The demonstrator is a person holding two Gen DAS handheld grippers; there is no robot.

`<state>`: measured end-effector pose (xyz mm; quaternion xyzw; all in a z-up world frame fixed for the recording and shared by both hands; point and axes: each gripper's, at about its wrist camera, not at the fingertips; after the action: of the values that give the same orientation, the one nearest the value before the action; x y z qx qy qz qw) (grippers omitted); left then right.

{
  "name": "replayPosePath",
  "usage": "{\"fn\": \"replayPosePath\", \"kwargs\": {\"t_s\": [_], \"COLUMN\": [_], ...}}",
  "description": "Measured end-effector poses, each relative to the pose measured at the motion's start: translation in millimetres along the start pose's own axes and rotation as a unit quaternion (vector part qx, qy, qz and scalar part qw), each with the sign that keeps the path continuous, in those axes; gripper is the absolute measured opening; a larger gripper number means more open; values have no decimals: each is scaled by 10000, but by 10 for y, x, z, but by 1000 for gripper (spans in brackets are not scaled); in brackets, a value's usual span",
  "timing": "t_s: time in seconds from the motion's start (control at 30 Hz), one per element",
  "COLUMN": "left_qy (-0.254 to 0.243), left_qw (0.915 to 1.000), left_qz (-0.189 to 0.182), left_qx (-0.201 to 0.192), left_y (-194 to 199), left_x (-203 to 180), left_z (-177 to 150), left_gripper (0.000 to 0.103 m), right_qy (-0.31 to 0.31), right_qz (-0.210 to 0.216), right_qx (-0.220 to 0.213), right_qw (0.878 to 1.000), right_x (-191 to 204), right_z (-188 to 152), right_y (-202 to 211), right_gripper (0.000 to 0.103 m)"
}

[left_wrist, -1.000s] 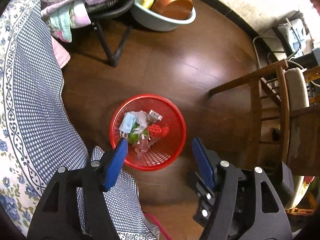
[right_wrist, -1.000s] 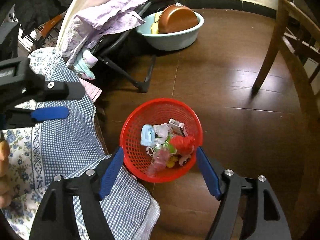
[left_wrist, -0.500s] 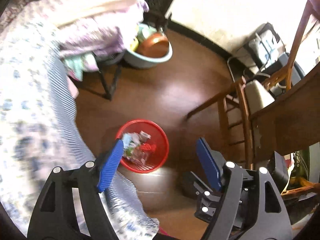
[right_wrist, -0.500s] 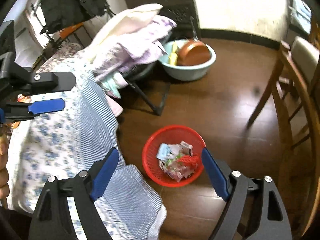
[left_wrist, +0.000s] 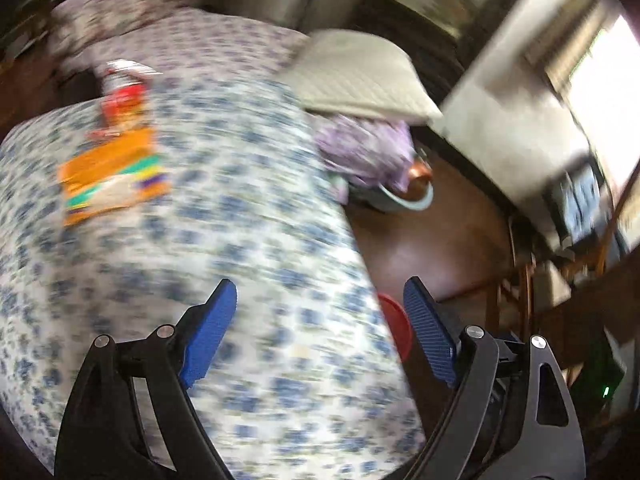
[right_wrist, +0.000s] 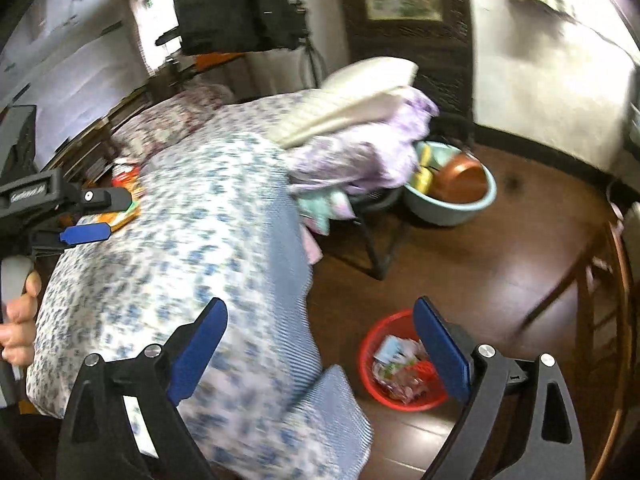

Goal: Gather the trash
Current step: 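Move both empty grippers back over the bed, then grasp the red snack bag with the right gripper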

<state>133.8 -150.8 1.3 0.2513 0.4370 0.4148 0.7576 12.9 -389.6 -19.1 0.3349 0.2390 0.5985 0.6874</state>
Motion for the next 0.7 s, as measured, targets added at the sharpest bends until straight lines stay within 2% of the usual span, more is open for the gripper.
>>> {"fn": "replayPosePath", "kwargs": {"t_s": [0.17, 0.3, 0.57, 0.7], "left_qy": [307, 661, 852, 1130], "left_qw": [9975, 9958, 9898, 9838], "left_qz": [577, 540, 1039, 1283], "left_qx": [-261, -339, -471, -538], "left_y": [187, 328, 518, 608], "left_x": [561, 946, 1436, 1685], "left_z": [136, 222, 224, 215], "left_gripper": [83, 83, 87, 87], "right_qy": [344, 463, 854, 768], "right_qz": [194, 382, 540, 787], "right_qx": [3, 92, 265, 330], "right_qw": [9992, 9982, 9945, 9934], "right_x": [545, 896, 1411, 1567], "right_z": [190, 258, 307, 519], "right_y": [-114, -255, -487, -607], "right_gripper": [93, 93, 93, 93]}}
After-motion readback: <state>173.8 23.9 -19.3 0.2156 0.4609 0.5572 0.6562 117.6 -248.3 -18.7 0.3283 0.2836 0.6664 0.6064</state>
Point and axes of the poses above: each gripper's, at about its wrist camera, not at the fingertips, and y roughly against the way its jaws point, x to its left, z to its top, and after that the axes turned 7 degrees about -z, right-handed
